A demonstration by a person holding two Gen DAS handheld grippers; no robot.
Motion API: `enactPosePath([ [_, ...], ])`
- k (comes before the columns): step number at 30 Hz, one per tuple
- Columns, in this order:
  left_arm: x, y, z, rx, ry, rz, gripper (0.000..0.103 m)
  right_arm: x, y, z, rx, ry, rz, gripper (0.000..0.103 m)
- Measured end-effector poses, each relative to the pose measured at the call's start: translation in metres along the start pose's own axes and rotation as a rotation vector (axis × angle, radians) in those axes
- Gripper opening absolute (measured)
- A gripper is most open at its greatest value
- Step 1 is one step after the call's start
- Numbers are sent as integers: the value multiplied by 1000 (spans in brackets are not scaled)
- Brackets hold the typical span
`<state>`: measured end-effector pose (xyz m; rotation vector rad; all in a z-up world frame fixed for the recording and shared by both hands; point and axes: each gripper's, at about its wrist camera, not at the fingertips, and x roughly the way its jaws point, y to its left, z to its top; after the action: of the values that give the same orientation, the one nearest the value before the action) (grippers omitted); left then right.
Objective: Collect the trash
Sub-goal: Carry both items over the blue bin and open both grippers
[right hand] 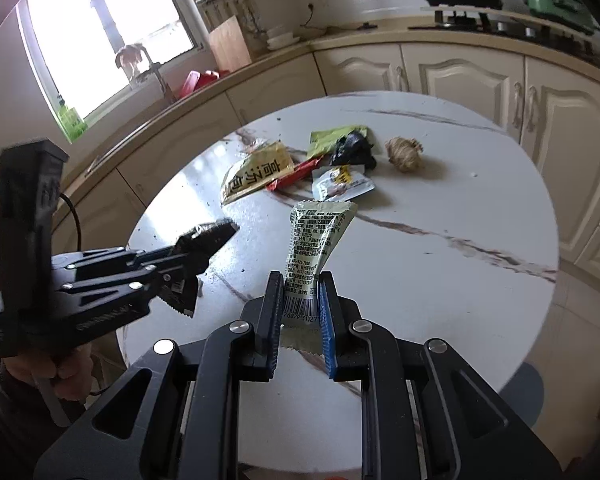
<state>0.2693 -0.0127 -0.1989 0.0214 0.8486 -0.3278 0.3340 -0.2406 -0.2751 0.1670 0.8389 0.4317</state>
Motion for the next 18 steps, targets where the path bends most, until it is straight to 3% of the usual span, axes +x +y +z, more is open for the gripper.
enactPosePath([
  [10,10,-113,20,146,-16,-71,10,-83,-65,-29,97,-115,-51,17],
  [18,71,-251,30,308,53,-193,10,-158,-159,-84,252,-190,-167,17],
])
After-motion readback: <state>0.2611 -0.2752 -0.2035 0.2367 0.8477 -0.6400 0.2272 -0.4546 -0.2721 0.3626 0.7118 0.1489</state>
